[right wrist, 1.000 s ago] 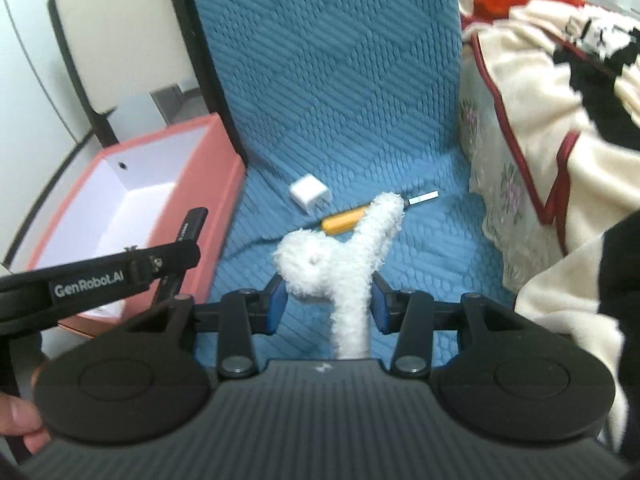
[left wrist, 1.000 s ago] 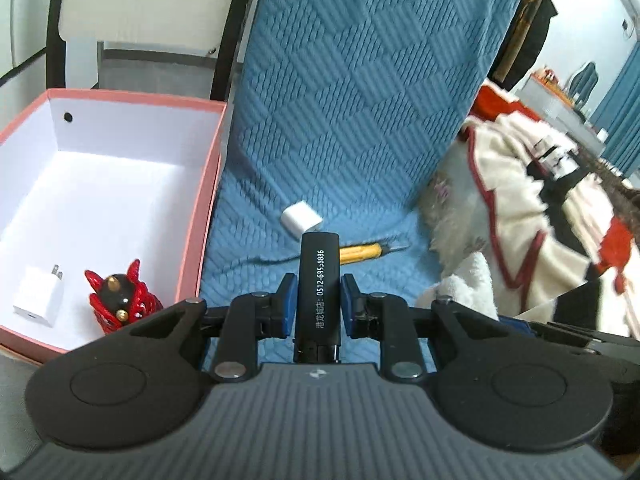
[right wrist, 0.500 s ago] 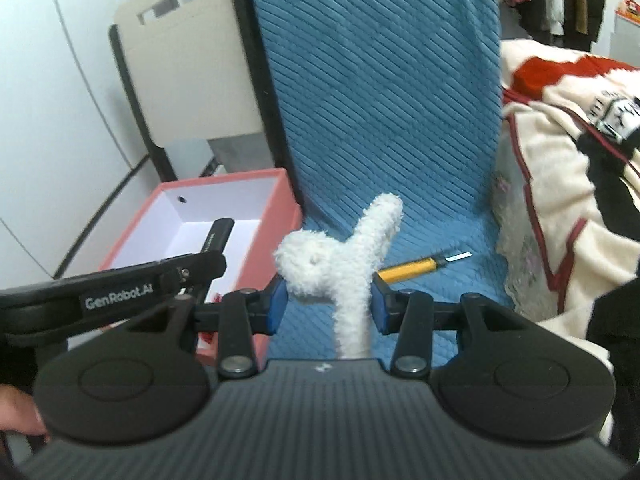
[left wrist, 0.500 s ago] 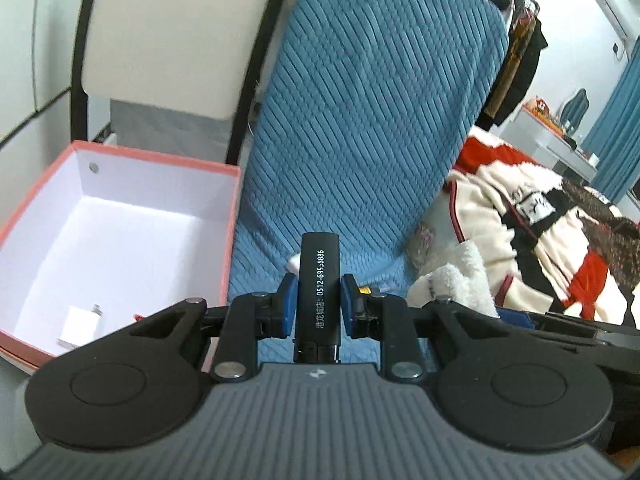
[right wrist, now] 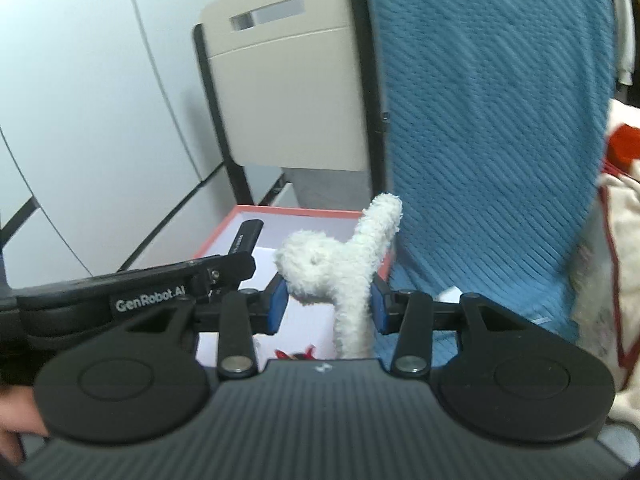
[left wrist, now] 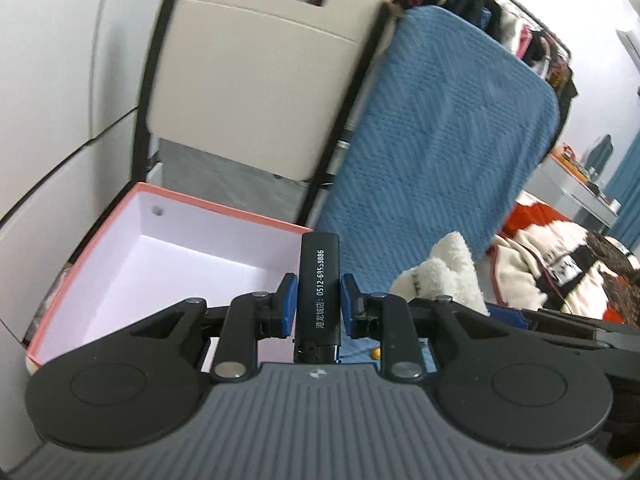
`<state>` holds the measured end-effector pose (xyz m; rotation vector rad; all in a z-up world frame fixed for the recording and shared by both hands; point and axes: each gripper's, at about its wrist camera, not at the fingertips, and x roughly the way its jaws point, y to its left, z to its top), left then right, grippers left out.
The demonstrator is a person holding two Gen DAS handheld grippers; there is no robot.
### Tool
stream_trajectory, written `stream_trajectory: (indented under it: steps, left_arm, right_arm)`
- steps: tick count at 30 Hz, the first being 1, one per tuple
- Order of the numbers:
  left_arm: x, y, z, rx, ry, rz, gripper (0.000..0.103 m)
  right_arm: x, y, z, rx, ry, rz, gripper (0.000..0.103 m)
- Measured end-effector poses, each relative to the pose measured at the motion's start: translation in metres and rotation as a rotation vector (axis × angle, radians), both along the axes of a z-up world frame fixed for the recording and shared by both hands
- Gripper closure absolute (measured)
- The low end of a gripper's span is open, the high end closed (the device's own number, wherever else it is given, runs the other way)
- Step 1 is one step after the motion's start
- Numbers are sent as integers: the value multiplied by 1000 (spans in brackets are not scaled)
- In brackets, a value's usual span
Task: Organize rigid objects
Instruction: 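Carry the USB stick and fluffy toy over the box and open both grippers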
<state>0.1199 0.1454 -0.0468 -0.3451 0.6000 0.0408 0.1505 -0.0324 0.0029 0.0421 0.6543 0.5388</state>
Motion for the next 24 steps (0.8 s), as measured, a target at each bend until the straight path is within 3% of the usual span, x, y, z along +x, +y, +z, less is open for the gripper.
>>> stream_trajectory:
  steps: [8, 14, 24]
  left_arm:
    - [23, 78, -25, -14, 65, 68, 76]
    - [51, 127, -76, -48, 168, 83, 76]
    - [80, 162, -147, -104, 309, 71, 76]
  right_arm:
    - [42, 57, -28, -43, 75, 41, 58]
    - [74, 93, -66, -92, 161, 36, 58]
    - [104, 121, -127, -169, 305, 23, 58]
